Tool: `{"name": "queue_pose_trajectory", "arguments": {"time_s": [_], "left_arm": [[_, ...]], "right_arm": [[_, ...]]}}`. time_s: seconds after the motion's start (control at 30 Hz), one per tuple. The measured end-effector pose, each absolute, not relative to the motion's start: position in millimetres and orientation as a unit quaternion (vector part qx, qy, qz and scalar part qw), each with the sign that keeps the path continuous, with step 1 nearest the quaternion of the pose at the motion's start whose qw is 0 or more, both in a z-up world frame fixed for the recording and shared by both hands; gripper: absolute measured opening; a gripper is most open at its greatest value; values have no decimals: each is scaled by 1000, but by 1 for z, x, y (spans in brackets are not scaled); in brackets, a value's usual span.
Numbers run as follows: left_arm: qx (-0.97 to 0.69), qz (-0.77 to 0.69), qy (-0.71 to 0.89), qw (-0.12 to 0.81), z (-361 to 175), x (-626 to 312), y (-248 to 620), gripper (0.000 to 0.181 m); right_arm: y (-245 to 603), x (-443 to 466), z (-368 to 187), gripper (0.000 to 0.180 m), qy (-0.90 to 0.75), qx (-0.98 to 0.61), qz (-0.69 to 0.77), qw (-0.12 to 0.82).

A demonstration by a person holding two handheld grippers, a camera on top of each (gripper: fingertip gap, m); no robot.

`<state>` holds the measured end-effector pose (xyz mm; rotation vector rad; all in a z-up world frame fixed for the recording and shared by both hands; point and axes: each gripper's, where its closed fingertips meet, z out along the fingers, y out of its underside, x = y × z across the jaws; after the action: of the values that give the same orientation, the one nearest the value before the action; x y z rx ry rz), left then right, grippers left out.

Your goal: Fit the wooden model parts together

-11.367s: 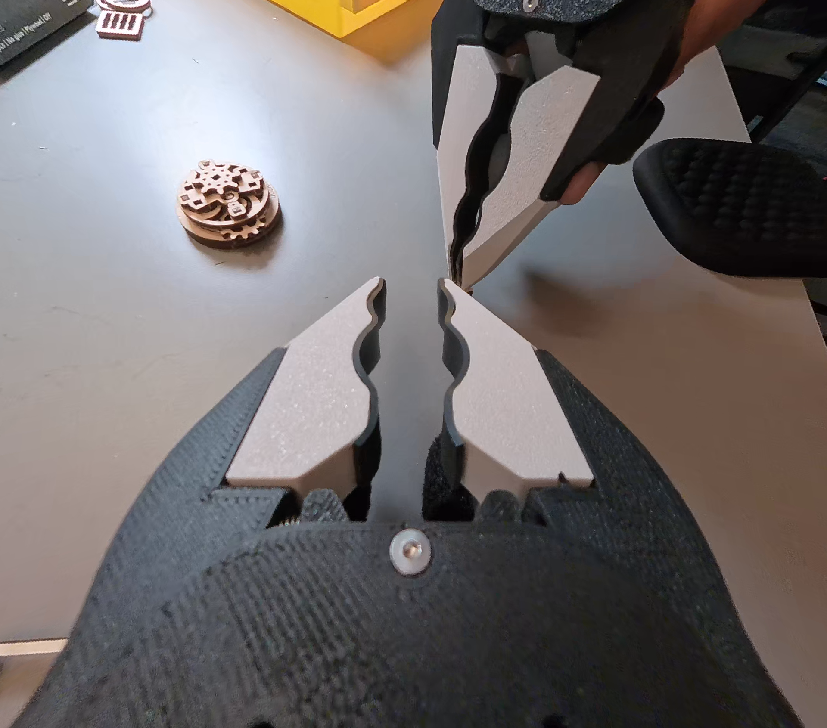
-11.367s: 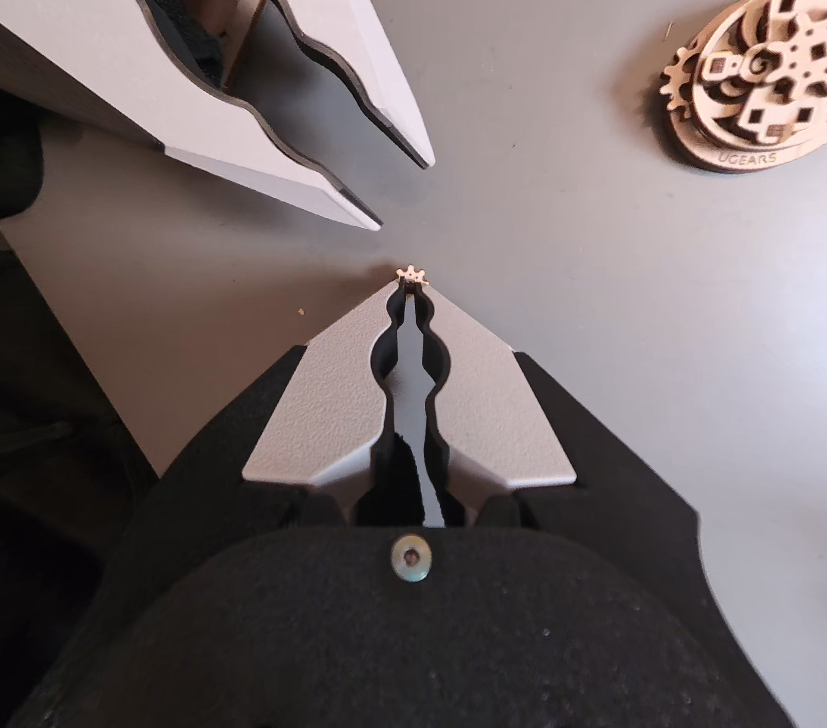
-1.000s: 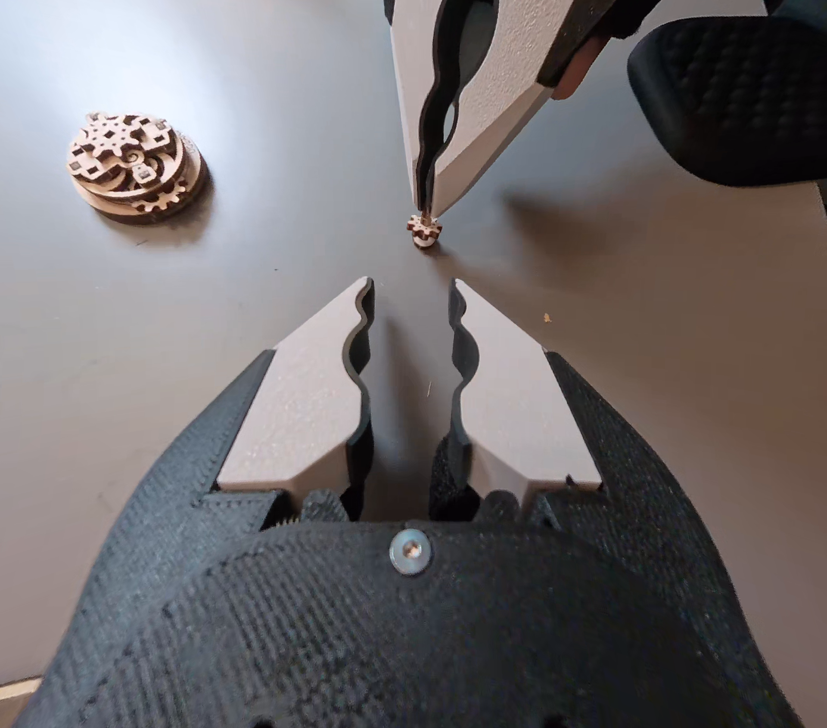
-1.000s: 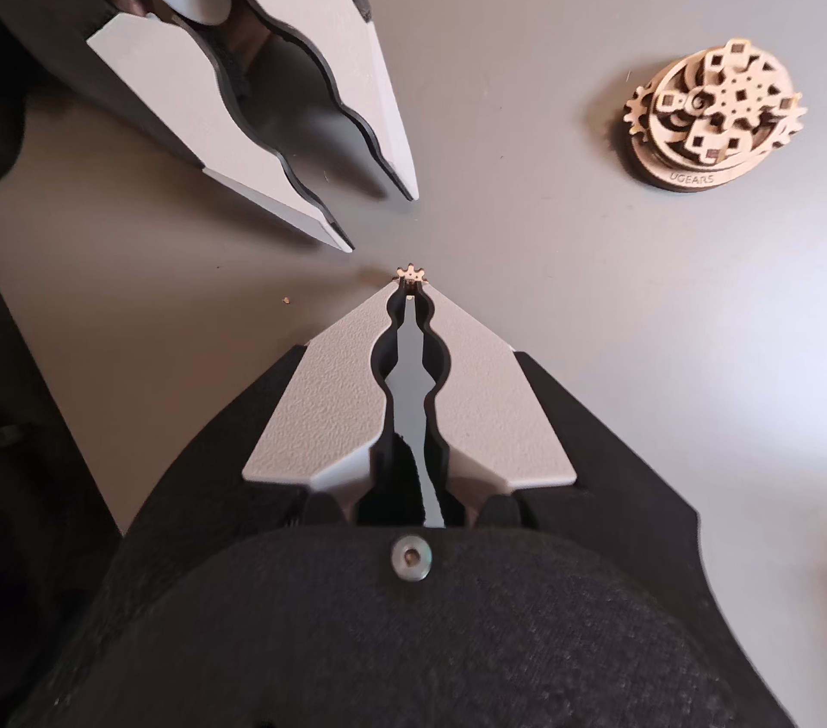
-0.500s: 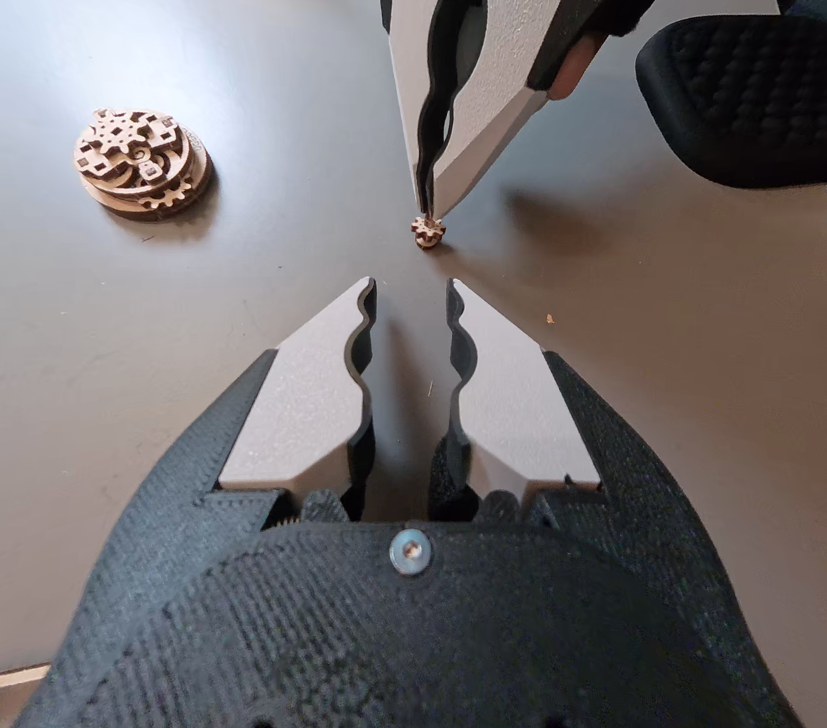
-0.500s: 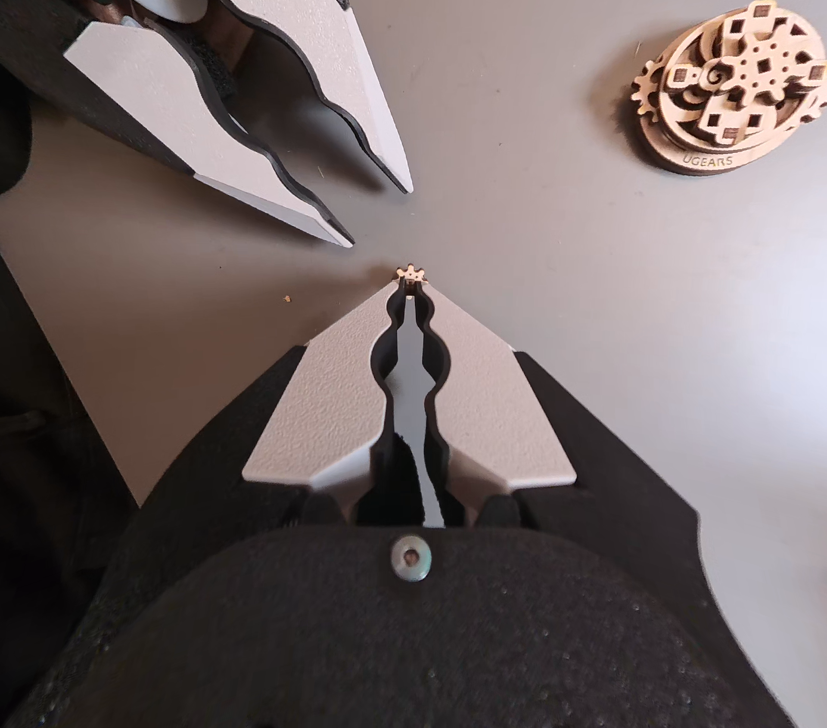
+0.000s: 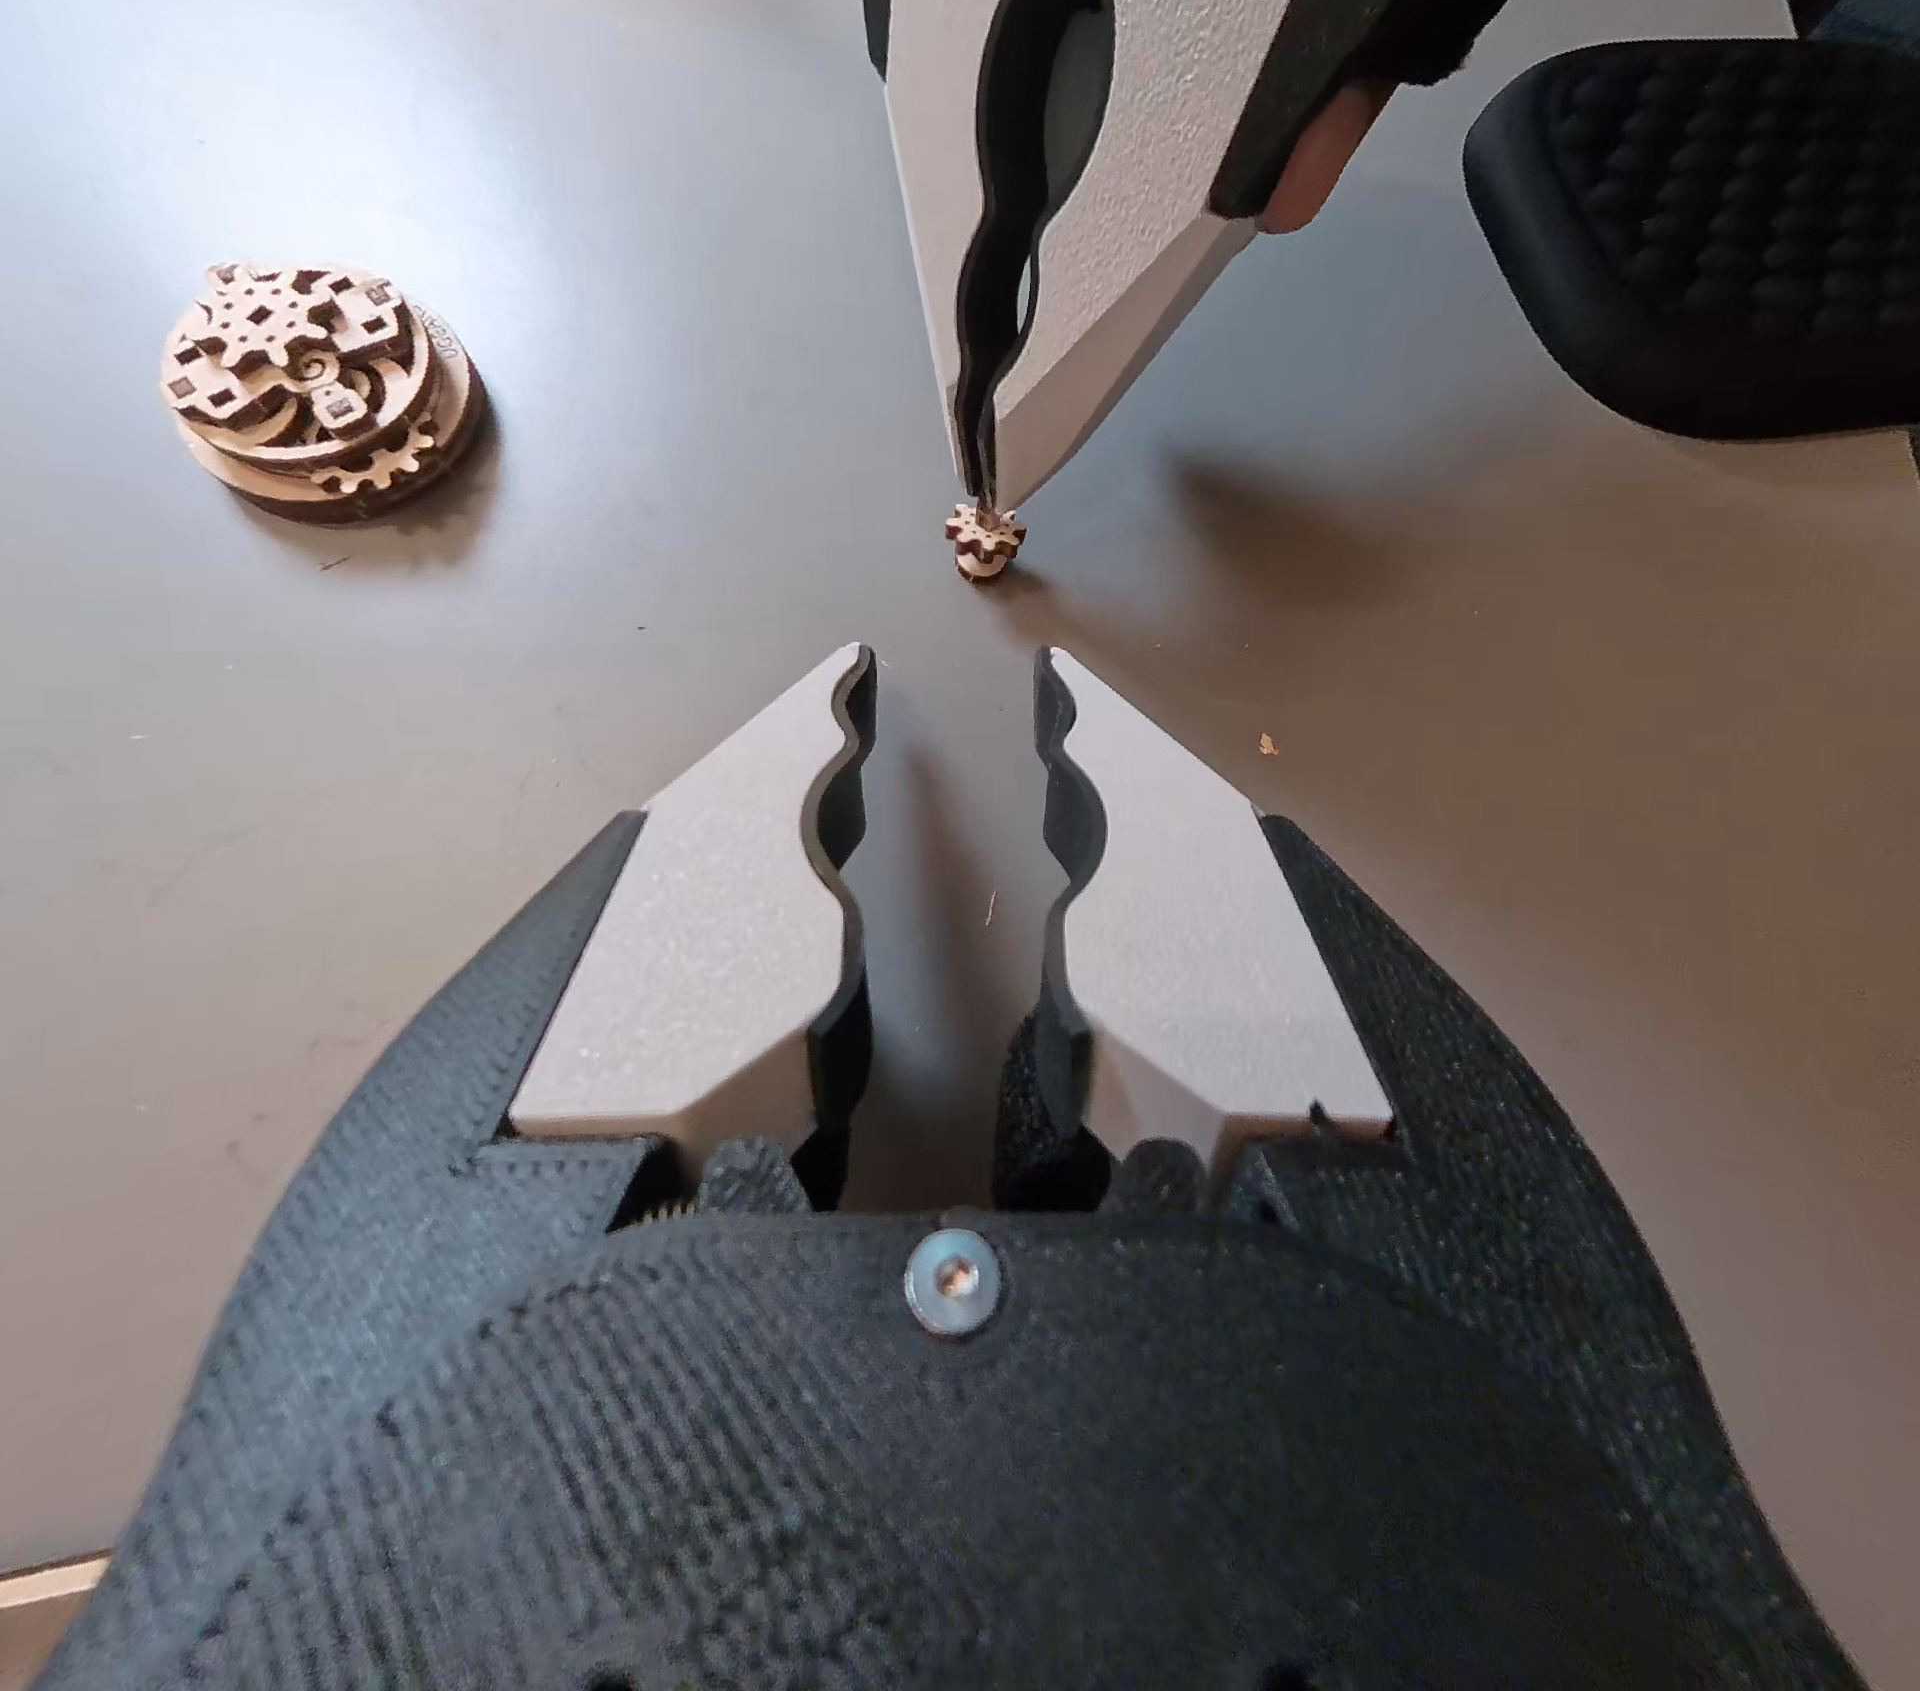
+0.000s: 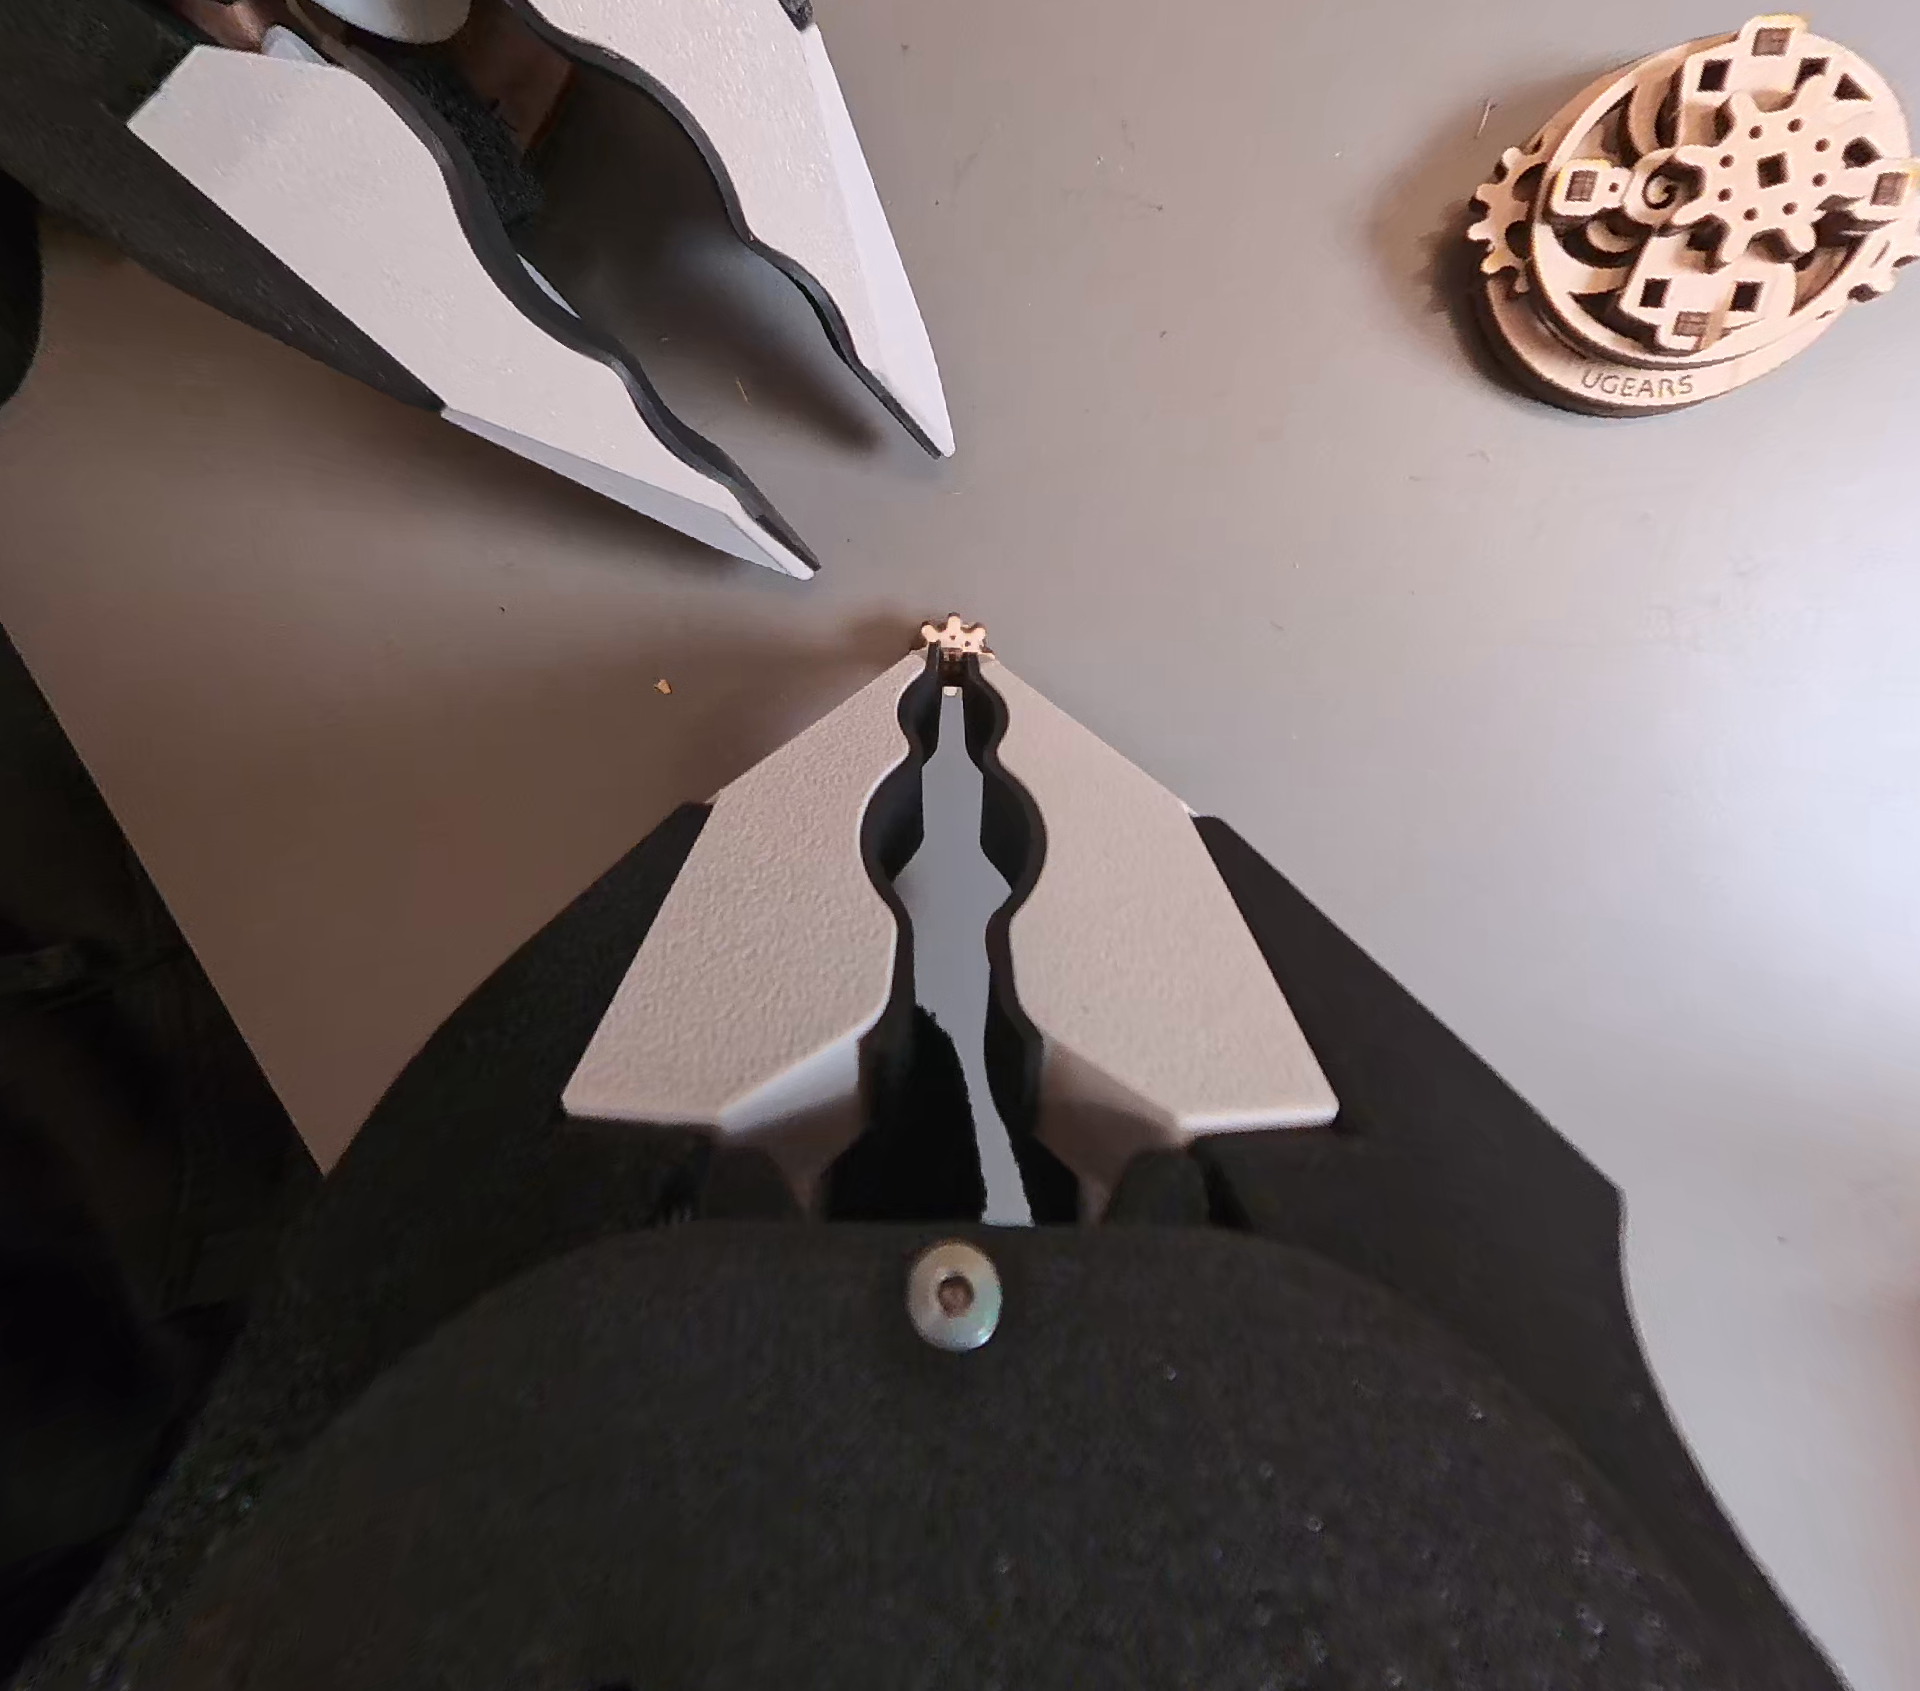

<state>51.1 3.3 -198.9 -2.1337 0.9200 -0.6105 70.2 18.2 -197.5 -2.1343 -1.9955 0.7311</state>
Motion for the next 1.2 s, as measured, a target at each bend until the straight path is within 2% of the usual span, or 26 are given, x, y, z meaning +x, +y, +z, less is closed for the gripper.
{"name": "queue_pose_trajectory", "arguments": {"time_s": [0.3,0.7,1.1,1.2], "left_arm": [[-828,-237,357,362,-198,51,3,29],[-831,-234,355,358,-199,50,3,27],[-833,-236,353,355,-200,50,3,27],[-833,-238,353,354,-200,50,3,27]], "right_arm": [[19,70,-199,1,-674,-704,217,60],[19,67,-199,0,-733,-667,112,73],[17,77,-210,0,-738,-666,95,50],[17,67,-210,0,-737,-662,111,86]]}}
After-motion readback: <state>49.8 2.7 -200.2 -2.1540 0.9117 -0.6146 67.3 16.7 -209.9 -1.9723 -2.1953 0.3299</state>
